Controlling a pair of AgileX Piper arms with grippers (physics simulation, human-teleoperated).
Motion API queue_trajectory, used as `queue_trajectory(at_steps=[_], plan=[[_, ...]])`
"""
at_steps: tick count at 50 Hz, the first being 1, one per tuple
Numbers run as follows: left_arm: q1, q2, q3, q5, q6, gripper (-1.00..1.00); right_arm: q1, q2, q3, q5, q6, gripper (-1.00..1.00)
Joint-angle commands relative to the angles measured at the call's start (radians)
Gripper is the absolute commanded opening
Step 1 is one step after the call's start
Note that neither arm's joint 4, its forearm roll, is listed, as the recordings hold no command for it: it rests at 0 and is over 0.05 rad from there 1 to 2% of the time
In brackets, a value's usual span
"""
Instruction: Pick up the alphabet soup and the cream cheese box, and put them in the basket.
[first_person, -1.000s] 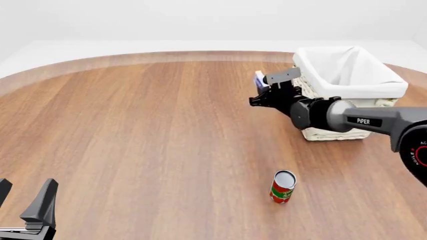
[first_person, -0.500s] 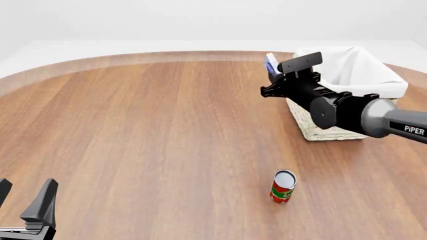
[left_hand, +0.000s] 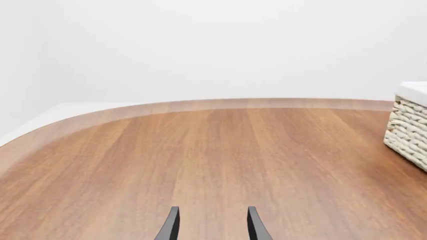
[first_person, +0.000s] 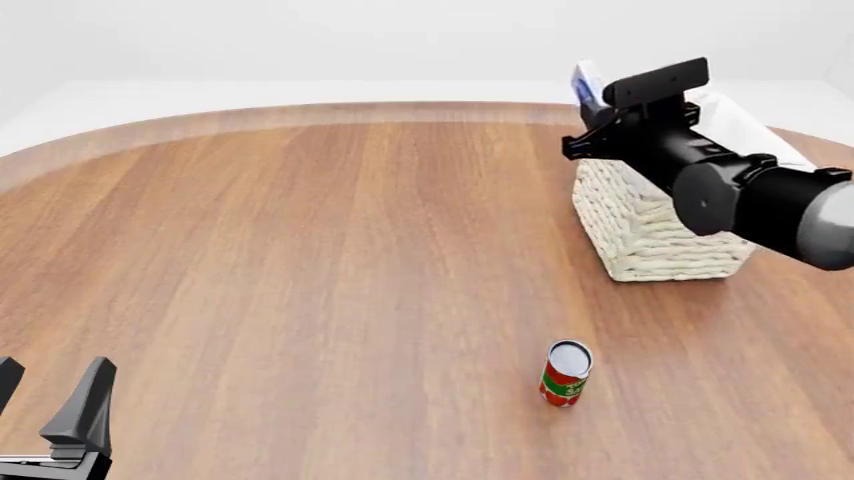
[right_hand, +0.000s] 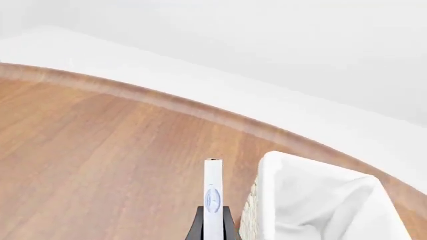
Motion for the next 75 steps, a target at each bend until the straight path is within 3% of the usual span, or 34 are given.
queue_trajectory(at_steps=[1,11,40,62,75], plan=[[0.000,0.000,0.000,0.000,0.000,1.00,-0.040,-0.037,-0.043,0.043,-0.027,-1.00],[0.000,0.000,0.000,0.000,0.000,1.00,-0.083,-0.050,-0.099,0.110,-0.025,-1.00],[0.000,0.000,0.000,0.000,0.000,1.00,-0.208,0.019,-0.283,0.270,-0.099,-1.00],[0.000,0.000,0.000,0.000,0.000,1.00,-0.275,0.146,-0.449,0.385,-0.104,-1.00],[0.000,0.000,0.000,0.000,0.000,1.00,-0.305,0.195,-0.476,0.408,-0.089,-1.00]])
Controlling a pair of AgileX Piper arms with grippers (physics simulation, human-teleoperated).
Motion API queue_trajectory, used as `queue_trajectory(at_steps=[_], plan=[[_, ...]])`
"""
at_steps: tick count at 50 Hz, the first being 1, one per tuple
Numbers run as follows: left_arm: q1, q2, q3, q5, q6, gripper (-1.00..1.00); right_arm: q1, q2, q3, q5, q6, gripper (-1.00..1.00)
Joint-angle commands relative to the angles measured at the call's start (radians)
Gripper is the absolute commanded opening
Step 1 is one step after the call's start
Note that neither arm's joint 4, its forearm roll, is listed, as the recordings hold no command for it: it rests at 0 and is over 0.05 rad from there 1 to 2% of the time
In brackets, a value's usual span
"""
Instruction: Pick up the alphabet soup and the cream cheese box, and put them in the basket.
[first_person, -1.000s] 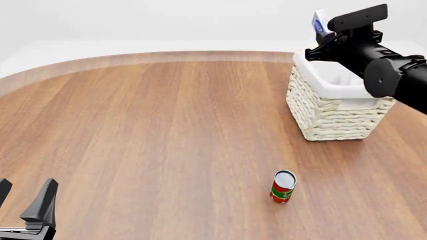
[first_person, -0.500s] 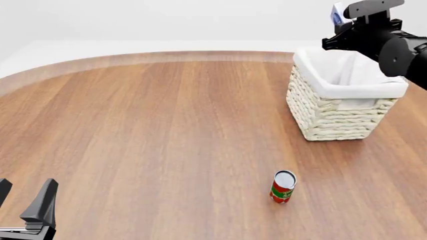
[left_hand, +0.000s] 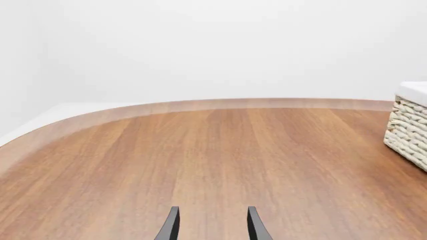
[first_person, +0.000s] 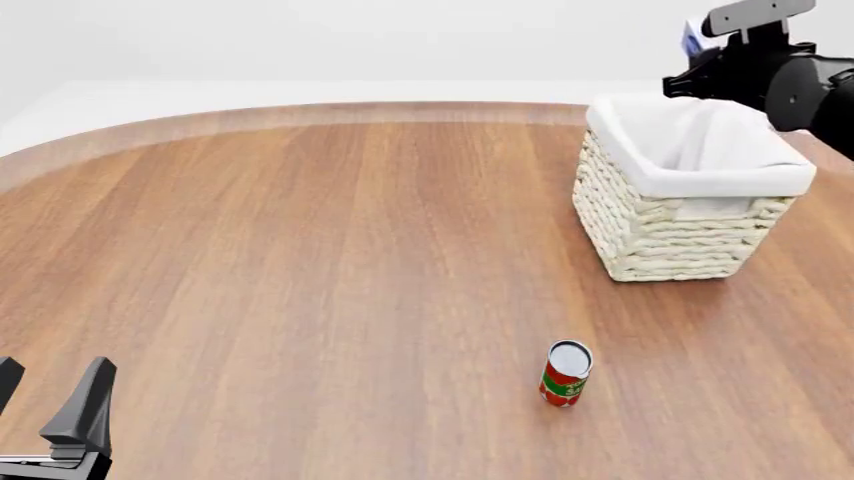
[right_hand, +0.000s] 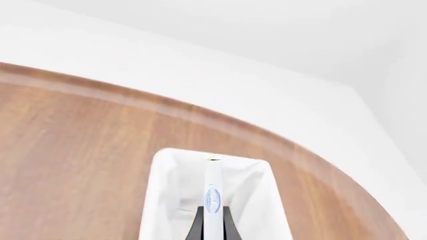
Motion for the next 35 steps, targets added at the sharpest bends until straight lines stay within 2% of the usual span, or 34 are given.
queue_trajectory(at_steps=[1,35], plan=[[0.000,0.000,0.000,0.000,0.000,1.00,-0.026,0.040,-0.043,0.024,0.022,-1.00],[0.000,0.000,0.000,0.000,0.000,1.00,-0.038,0.136,-0.136,0.156,0.000,-1.00]])
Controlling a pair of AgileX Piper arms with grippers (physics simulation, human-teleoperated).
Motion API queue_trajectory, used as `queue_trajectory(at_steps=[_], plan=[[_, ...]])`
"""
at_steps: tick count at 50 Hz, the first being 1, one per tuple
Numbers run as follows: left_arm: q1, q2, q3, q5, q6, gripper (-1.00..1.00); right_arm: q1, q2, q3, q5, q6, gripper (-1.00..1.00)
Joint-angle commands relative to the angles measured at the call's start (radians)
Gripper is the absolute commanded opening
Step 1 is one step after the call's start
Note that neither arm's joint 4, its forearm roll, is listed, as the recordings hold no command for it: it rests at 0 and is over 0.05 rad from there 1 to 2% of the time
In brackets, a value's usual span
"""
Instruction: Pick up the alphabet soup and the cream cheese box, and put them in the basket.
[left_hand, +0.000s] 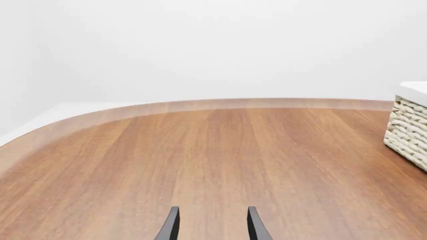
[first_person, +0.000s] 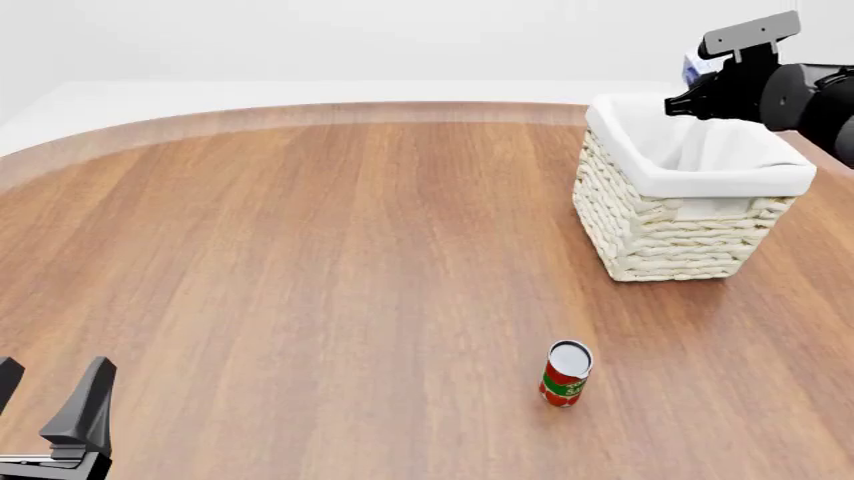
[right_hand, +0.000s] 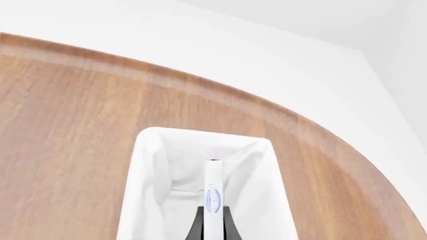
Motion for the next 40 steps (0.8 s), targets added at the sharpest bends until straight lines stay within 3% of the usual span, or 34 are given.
queue_trajectory(at_steps=[1,40], plan=[[0.000,0.000,0.000,0.000,0.000,1.00,0.003,0.023,-0.041,0.042,0.002,-1.00],[0.000,0.000,0.000,0.000,0.000,1.00,-0.012,0.110,-0.140,0.178,-0.022,-1.00]])
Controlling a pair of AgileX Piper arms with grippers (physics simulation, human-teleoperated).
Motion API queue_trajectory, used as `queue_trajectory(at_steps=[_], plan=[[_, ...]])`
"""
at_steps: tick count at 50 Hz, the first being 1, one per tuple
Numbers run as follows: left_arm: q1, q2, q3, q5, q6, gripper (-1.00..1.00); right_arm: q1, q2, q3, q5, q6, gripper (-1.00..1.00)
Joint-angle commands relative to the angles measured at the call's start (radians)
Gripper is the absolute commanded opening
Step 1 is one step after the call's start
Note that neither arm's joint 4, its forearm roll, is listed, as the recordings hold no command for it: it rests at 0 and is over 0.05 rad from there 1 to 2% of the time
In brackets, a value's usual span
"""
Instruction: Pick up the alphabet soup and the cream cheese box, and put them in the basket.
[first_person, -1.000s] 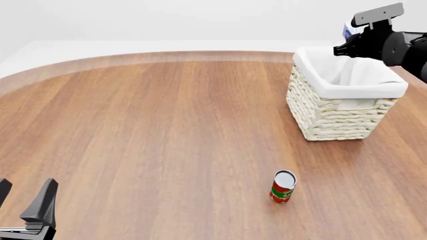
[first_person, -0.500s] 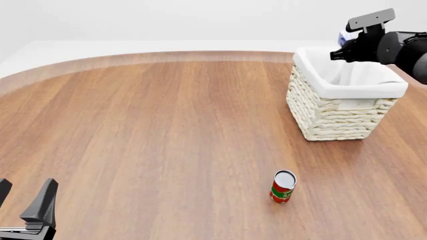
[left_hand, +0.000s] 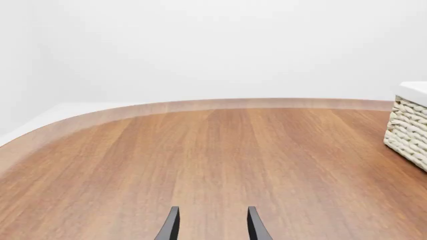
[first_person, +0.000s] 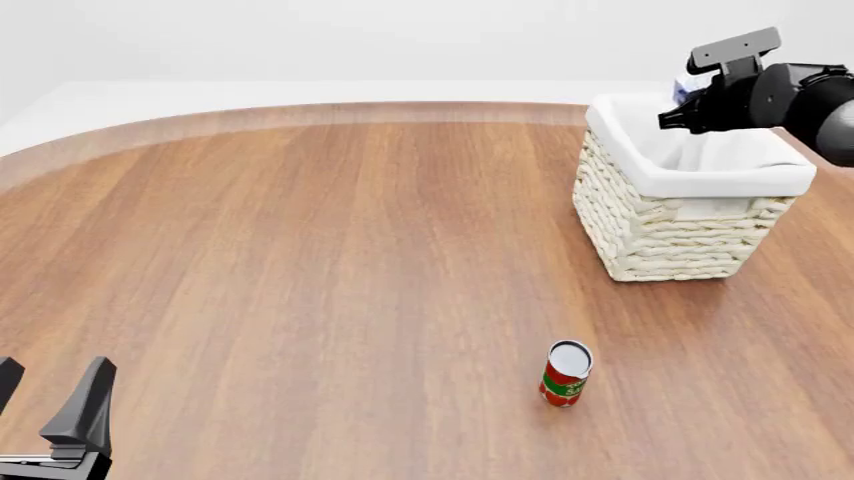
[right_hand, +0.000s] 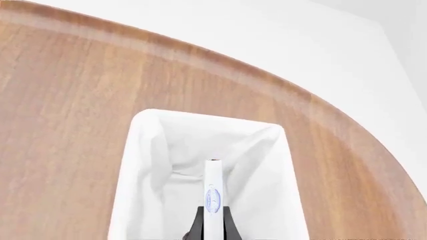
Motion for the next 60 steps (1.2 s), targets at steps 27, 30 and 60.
queue_trajectory(at_steps=[27,30,60], plan=[[0.000,0.000,0.000,0.000,0.000,1.00,-0.003,0.074,-0.094,0.119,-0.023,-1.00],[0.000,0.000,0.000,0.000,0.000,1.00,-0.003,0.080,-0.101,0.128,-0.024,-1.00],[0.000,0.000,0.000,0.000,0.000,1.00,-0.035,0.113,-0.133,0.182,-0.033,-1.00]])
